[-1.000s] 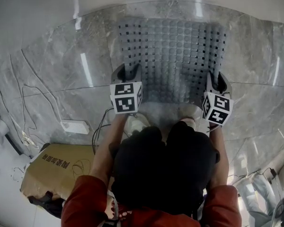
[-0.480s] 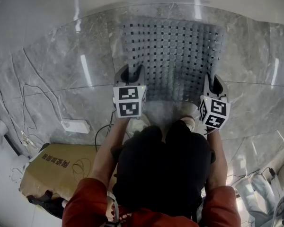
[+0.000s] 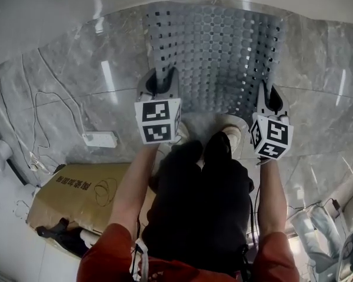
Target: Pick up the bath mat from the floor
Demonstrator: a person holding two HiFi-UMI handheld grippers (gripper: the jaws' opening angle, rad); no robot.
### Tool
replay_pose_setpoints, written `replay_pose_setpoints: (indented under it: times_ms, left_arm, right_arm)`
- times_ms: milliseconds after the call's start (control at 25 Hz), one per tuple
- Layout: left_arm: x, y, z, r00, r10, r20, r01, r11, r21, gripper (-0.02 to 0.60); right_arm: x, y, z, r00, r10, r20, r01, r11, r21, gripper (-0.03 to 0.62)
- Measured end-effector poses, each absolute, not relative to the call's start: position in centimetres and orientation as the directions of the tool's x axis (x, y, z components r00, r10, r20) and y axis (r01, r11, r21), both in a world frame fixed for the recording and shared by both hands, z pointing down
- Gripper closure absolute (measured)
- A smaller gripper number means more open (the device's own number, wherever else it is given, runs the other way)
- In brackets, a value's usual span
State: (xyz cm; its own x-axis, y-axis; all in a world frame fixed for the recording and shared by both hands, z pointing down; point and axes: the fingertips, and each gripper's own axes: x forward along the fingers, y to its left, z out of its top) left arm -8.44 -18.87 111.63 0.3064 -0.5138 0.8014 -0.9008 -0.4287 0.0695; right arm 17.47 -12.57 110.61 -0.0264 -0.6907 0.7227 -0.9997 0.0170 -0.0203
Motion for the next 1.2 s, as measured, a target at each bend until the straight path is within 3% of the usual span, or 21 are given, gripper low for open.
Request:
replay_pose_setpoints:
  times_ms: [1200]
  left_arm:
    - [-12.7, -13.6, 67.7, 0.286, -0.584, 0.76, -0.925, -0.376, 0.059, 0.453]
  right_arm:
    - [12.7, -8.7, 66.4, -0.026, -0.742, 0.67, -1.0, 0.022, -0.015, 0.536]
